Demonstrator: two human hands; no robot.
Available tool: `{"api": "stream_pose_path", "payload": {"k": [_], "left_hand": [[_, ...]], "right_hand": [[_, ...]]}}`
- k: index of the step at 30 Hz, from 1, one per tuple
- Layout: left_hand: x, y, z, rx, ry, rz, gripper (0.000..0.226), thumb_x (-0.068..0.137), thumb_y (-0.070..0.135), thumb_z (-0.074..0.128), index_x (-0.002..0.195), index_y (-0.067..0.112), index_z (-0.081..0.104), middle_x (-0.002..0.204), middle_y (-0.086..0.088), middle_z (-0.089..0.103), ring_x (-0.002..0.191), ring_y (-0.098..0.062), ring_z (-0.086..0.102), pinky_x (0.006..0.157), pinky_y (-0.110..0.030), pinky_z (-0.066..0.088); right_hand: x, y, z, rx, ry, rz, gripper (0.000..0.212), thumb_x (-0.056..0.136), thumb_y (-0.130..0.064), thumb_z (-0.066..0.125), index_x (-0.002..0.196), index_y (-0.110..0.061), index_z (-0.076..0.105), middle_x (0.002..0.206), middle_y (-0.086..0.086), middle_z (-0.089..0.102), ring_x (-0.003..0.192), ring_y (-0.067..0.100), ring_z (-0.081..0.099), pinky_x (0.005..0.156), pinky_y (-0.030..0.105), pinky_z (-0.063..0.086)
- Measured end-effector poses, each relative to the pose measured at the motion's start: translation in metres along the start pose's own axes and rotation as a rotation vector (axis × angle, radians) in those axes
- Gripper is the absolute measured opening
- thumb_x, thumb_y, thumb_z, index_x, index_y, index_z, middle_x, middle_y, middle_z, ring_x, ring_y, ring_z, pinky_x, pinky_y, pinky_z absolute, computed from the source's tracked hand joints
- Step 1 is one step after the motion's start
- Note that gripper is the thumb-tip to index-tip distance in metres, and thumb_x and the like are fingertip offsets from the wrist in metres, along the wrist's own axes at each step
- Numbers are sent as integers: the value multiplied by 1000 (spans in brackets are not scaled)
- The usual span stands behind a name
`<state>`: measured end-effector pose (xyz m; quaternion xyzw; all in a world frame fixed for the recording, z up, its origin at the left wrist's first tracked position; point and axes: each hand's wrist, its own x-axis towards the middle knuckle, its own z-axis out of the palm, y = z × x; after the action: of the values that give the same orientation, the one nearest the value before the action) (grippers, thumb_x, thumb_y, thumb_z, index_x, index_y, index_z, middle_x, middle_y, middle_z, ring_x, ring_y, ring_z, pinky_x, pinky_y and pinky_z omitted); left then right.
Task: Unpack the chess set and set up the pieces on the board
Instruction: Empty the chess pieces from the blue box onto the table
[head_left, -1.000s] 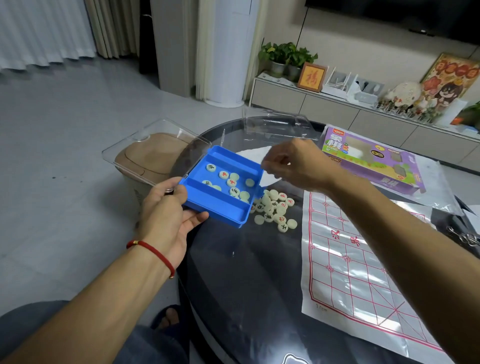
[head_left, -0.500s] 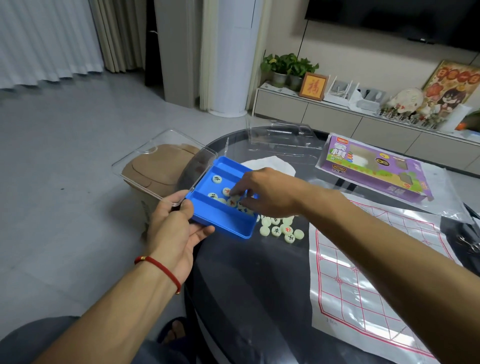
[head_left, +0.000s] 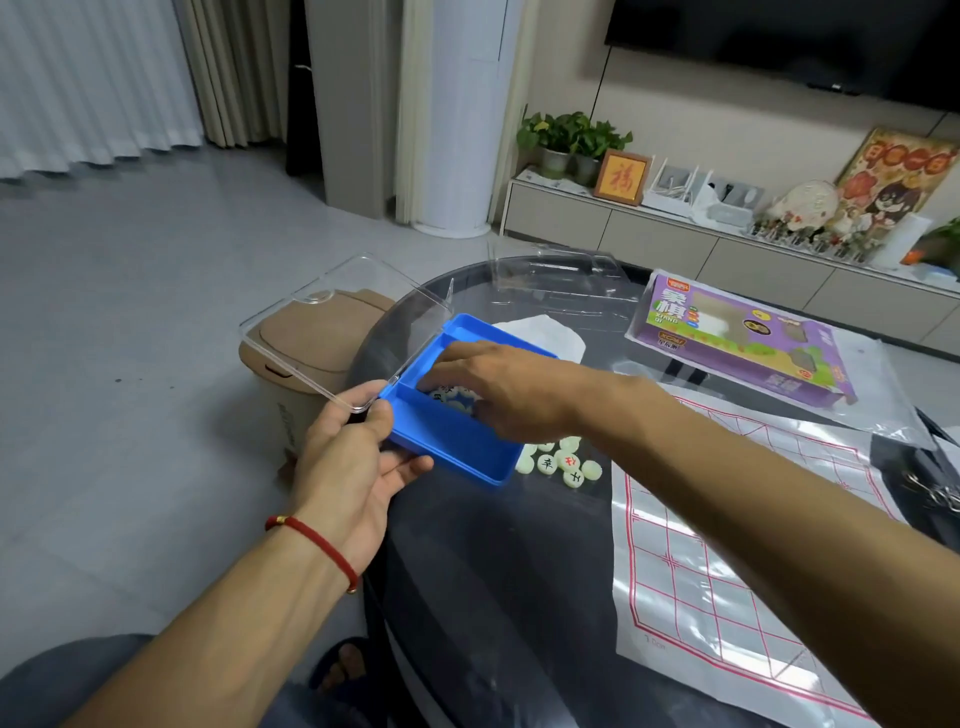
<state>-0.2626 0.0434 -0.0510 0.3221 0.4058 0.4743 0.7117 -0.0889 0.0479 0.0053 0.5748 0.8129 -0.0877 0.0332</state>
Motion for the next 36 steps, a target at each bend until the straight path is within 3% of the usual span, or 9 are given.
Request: {"api": "stream_pose_path", "payload": {"k": [4,11,16,26,36], "left_hand": [[0,-2,1,1,-2,-16,21,104,11,49,122,16,60,102,-11,72,71,-20,72,51,-30,54],[0,-5,2,24,-10,-29,20,103,10,50,117,17,62,109,-15,71,71,-21,71,50,-30,53],[0,-8,2,36,-12,-42,22,103,10,50,121,15,61,112,-16,70,76,-24,72,52,-30,55],[0,-10,4,57,-2,-39,16,103,10,50,112,18,62,108,-15,71,73,-22,74,52,-30,55],[1,-6,2,61,32,11,20,104,11,50,121,16,60,110,-12,72,81,-24,75,53,-29,55]], "right_hand": [[-5,11,-13,51,-116,-25,58,92,-10,64,145,-30,50,141,-4,47,125,14,47,94,21,38],[2,17,-20,95,-102,-9,44,83,-18,77,123,-31,65,112,-6,62,98,15,61,92,37,52],[5,17,-12,62,-61,-7,39,79,-26,76,115,-37,66,104,-9,64,92,13,63,85,36,55],[7,25,-9,35,1,39,30,81,-11,72,104,-30,72,80,-18,57,83,12,62,82,33,55],[0,28,-15,137,188,37,34,77,-2,69,103,-24,75,89,-9,70,83,11,68,76,26,56]]}}
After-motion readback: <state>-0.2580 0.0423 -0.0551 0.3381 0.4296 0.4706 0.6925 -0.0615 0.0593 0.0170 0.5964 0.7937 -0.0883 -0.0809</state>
